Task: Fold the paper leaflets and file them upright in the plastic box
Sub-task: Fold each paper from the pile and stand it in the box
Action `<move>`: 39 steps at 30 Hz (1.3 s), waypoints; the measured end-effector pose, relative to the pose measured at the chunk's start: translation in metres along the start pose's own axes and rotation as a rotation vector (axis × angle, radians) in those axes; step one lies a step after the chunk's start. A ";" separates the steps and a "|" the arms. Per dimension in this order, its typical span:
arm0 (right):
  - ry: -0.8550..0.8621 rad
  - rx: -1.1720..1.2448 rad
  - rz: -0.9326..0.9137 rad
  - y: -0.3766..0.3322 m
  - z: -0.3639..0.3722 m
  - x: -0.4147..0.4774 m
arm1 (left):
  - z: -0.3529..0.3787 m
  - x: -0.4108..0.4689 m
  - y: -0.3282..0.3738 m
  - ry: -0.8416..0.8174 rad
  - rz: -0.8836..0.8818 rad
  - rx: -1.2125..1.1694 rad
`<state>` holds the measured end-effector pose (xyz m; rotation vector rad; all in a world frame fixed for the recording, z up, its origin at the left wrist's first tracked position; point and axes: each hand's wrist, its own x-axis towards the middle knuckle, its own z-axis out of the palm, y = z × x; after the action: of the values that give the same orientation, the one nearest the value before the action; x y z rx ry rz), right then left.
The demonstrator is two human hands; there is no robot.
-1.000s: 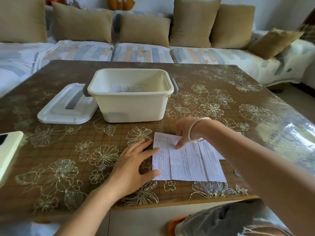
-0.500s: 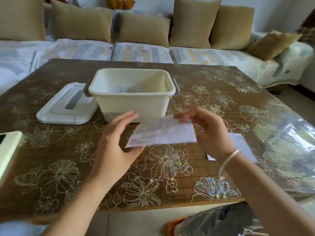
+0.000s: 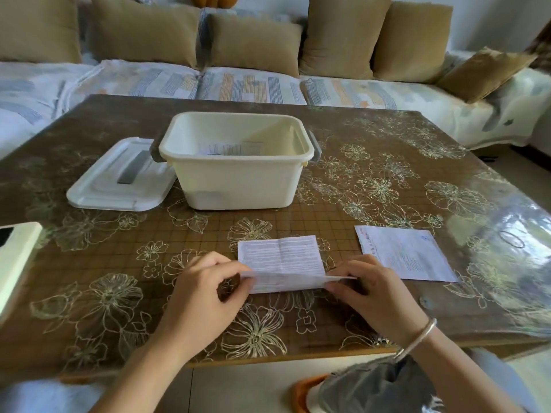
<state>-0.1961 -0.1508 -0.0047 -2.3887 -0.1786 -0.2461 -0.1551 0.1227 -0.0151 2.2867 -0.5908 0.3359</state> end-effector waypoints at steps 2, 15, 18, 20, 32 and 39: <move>0.011 -0.019 0.058 -0.005 0.001 -0.001 | 0.000 -0.002 0.001 -0.013 -0.028 -0.003; 0.126 -0.262 0.023 -0.008 0.020 0.011 | 0.010 -0.006 0.005 0.028 -0.101 0.178; 0.118 -0.245 0.049 -0.007 0.020 0.011 | 0.012 -0.004 0.003 0.016 -0.059 0.192; 0.115 -0.262 0.017 -0.009 0.018 0.012 | 0.012 -0.003 0.003 -0.011 -0.028 0.174; -0.038 -0.481 -0.557 -0.007 0.006 0.021 | 0.017 -0.004 0.001 -0.108 0.114 0.251; -0.087 -0.376 -0.426 -0.004 0.010 0.027 | 0.017 -0.002 -0.001 -0.109 0.097 0.174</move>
<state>-0.1696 -0.1396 -0.0029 -2.7137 -0.7437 -0.4017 -0.1554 0.1120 -0.0288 2.4603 -0.7555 0.3223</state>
